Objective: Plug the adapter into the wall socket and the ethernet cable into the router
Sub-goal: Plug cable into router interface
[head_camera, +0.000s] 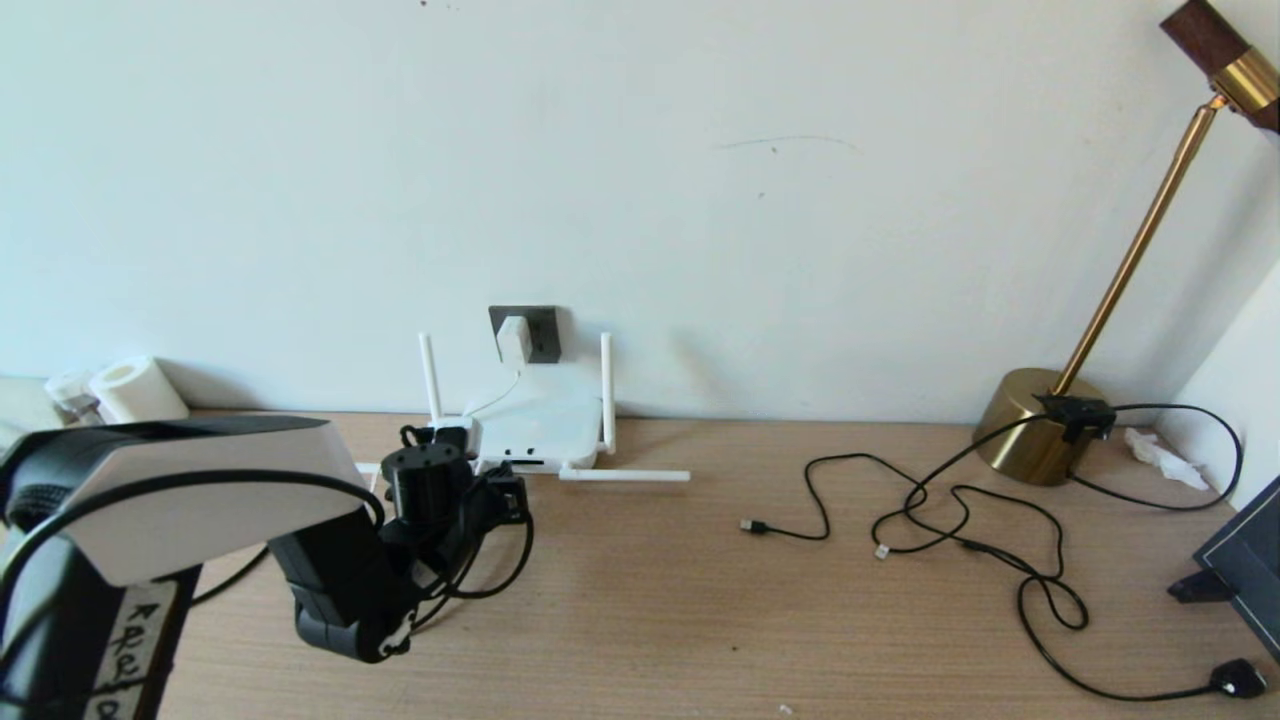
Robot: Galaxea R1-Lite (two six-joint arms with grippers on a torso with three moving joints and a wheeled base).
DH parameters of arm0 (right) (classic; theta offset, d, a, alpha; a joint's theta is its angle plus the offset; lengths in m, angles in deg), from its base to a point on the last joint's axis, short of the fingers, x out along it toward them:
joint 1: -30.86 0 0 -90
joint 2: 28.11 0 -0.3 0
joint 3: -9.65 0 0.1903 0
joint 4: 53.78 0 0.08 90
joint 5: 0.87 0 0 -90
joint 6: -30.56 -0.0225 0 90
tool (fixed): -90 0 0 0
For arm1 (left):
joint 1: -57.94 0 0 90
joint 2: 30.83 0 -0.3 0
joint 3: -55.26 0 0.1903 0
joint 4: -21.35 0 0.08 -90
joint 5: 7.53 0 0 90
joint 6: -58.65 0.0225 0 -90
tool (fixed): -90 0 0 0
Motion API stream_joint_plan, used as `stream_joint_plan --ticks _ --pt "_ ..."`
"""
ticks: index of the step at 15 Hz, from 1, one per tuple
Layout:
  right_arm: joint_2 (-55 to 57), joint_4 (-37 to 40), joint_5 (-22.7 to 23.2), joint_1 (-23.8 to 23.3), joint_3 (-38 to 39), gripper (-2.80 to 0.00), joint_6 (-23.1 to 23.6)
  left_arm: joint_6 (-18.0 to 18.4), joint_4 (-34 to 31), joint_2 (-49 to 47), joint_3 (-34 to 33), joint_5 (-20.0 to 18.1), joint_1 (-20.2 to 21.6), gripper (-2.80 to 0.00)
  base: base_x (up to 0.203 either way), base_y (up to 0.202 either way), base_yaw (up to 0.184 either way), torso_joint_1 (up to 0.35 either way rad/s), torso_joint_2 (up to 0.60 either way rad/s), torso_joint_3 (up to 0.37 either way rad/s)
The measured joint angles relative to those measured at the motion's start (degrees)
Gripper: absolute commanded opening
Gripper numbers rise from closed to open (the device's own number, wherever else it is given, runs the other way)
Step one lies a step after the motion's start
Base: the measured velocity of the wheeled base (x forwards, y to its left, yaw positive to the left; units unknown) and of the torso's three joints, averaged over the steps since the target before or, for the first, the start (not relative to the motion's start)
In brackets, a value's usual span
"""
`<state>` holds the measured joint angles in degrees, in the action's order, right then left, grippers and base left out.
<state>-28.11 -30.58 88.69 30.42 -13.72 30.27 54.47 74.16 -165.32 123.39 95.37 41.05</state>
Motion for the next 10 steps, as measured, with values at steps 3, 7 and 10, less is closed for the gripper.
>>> stream_joint_plan --ticks 3,7,10 --pt "0.0 0.0 0.0 0.0 0.0 -2.80 0.0 0.0 0.0 -0.2 0.1 0.0 0.0 -2.80 0.000 0.000 0.000 0.000 0.00 0.000" --pt "0.0 0.0 0.0 0.0 0.0 -2.80 0.0 0.0 -0.1 -0.4 0.5 0.0 0.0 -2.80 0.000 0.000 0.000 0.000 0.00 0.000" --pt "0.0 0.0 0.0 0.0 0.0 -2.80 0.0 0.1 -0.3 -0.5 0.9 0.0 0.0 -2.80 0.000 0.000 0.000 0.000 0.00 0.000"
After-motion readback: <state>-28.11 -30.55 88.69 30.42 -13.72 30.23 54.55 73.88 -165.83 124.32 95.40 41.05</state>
